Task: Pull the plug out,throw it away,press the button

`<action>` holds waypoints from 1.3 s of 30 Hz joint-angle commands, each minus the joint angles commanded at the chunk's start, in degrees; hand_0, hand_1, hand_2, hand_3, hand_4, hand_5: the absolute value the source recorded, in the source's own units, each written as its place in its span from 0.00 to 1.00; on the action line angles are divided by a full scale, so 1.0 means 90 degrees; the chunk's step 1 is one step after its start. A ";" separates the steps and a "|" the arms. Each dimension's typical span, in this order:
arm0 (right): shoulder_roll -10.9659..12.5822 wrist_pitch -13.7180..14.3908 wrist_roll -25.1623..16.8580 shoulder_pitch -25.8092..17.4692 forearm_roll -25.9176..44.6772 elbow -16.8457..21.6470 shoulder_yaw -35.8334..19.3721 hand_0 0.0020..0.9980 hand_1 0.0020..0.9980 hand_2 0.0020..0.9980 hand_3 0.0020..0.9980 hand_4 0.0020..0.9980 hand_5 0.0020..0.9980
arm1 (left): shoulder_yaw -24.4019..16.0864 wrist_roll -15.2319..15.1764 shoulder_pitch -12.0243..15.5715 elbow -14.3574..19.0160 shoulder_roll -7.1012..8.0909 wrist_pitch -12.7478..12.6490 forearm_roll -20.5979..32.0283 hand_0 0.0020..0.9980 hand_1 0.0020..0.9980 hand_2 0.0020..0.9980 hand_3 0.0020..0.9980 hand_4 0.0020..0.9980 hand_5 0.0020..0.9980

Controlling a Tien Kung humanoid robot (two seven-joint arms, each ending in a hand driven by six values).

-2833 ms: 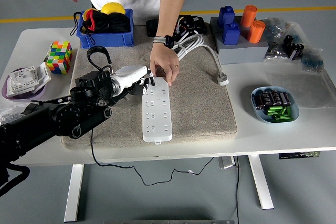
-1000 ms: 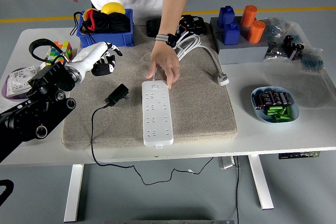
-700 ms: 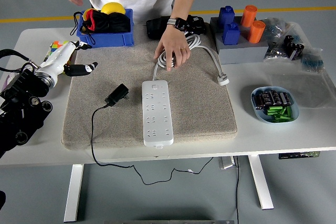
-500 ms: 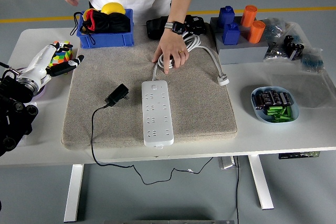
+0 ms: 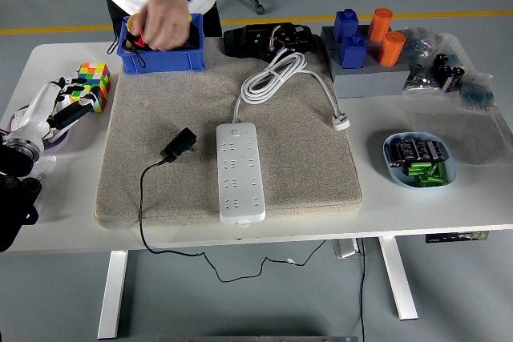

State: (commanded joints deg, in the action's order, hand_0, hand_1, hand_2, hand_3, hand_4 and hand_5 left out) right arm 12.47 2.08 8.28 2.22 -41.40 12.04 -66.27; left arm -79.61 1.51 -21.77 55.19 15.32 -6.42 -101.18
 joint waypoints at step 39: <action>0.0010 -0.0004 0.0003 -0.0030 -0.0015 -0.0003 -0.0069 0.75 0.67 0.66 0.62 0.67 0.51 | -0.0235 0.0133 0.0125 0.0265 -0.0171 0.0099 -0.0124 0.81 0.82 0.75 0.78 0.64 0.61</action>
State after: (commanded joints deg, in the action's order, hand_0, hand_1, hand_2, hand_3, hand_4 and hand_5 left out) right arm 12.56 2.05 8.31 1.95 -41.53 12.02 -66.89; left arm -81.73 2.71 -20.64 57.58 13.78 -5.53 -102.30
